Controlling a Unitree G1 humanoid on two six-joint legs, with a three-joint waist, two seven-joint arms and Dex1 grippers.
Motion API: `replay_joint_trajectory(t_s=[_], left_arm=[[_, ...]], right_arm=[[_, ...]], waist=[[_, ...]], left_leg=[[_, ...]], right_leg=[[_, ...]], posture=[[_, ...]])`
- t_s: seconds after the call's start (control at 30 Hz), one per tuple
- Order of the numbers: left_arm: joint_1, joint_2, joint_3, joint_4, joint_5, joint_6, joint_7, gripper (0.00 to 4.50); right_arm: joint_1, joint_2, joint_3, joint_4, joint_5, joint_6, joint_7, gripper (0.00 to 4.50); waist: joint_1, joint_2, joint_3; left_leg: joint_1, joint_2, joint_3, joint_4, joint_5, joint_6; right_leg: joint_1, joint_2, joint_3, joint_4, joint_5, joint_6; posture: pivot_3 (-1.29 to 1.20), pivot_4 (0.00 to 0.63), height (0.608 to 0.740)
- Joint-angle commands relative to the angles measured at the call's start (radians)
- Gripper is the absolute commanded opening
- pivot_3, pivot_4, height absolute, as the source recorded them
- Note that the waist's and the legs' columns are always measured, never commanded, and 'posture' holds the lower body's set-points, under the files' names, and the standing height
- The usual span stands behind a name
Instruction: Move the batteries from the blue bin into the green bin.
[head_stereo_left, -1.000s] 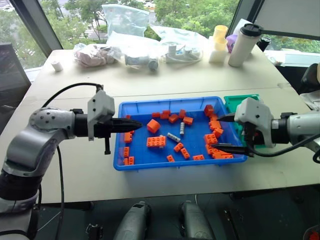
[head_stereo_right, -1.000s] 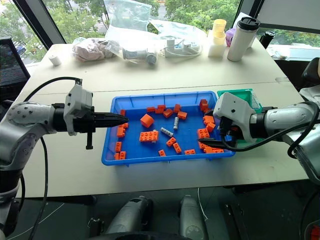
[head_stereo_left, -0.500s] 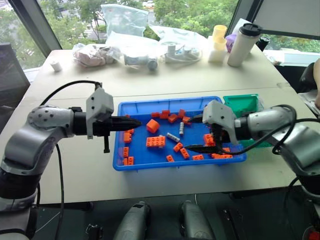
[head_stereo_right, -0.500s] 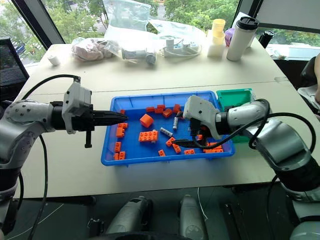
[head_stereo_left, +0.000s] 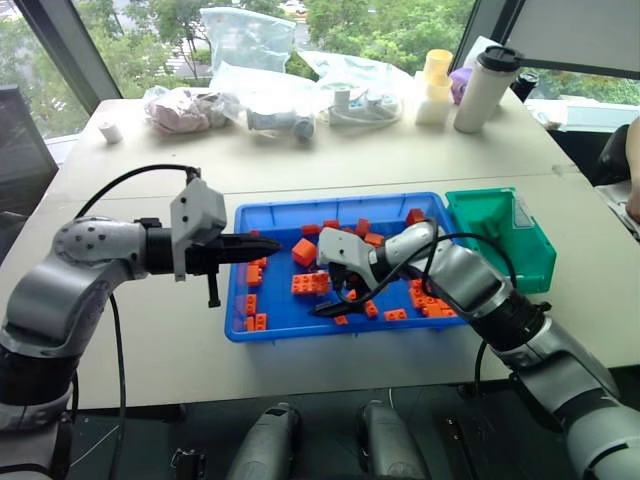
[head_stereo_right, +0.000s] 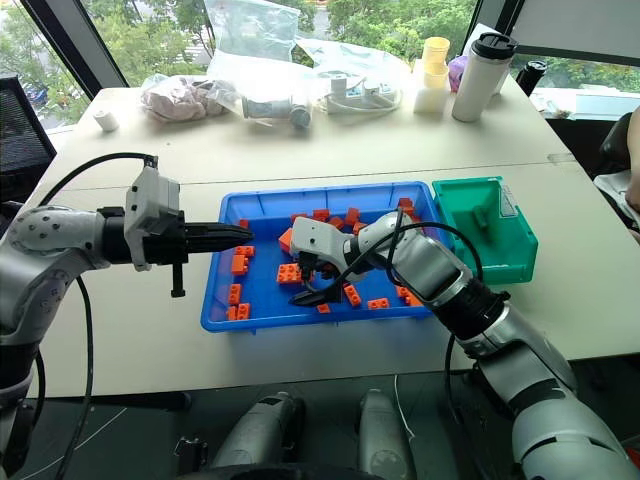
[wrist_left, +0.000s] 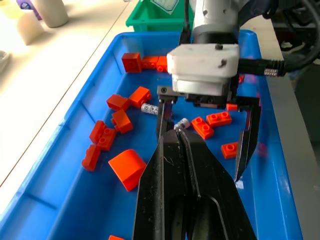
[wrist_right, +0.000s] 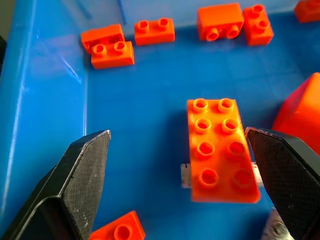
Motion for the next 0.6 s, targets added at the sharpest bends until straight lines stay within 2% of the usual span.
replay_joint_trajectory(t_s=[0.03,0.07,0.17,0.23,0.27,0.6], left_arm=[[0.002,0.01,0.033,-0.032,-0.014,0.006,0.015,0.0],[0.004,0.01,0.032,-0.034,-0.013,0.006,0.017,0.0],[0.004,0.008,0.028,-0.029,-0.008,0.002,0.019,0.0],[0.003,0.006,0.026,-0.028,-0.006,0.001,0.02,0.0],[0.001,0.005,0.024,-0.026,-0.005,0.0,0.02,0.0],[-0.025,-0.005,0.003,0.011,0.01,-0.02,0.005,0.0]], right_arm=[[-0.049,0.042,0.003,0.06,-0.049,-0.028,-0.001,4.47],[-0.053,0.05,0.003,0.076,-0.06,-0.033,-0.001,4.47],[-0.067,0.071,-0.004,0.104,-0.079,-0.034,0.002,3.64],[-0.069,0.077,-0.009,0.105,-0.086,-0.031,0.008,2.55],[-0.069,0.079,-0.01,0.105,-0.089,-0.031,0.011,2.24],[-0.089,0.134,-0.06,0.034,-0.055,-0.013,0.038,2.24]], waist=[[-0.007,0.0,0.0],[-0.009,0.0,0.0],[-0.013,0.0,0.0],[-0.014,0.0,0.0],[-0.014,0.0,0.0],[-0.014,0.0,0.0]], left_leg=[[0.0,0.0,0.0,0.0,0.0,0.0],[0.0,0.0,0.0,0.0,0.0,0.0],[0.0,0.0,-0.001,-0.001,0.0,0.0],[0.0,0.0,-0.001,-0.001,0.0,0.0],[0.0,0.0,-0.001,-0.001,0.0,0.0],[0.0,0.0,-0.001,-0.001,0.0,0.0]], right_leg=[[0.0,0.0,0.0,0.0,0.0,0.0],[0.0,0.0,0.0,0.0,0.0,0.0],[-0.001,0.001,0.0,0.0,0.0,0.0],[-0.001,0.001,0.0,0.001,0.0,0.0],[-0.001,0.001,0.0,0.001,0.0,0.0],[-0.002,0.001,0.0,0.001,0.0,0.0]], posture=[[0.0,0.15,0.74],[0.0,0.15,0.74],[0.0,0.15,0.74],[0.0,0.15,0.74],[0.0,0.15,0.74],[0.0,0.15,0.74]])
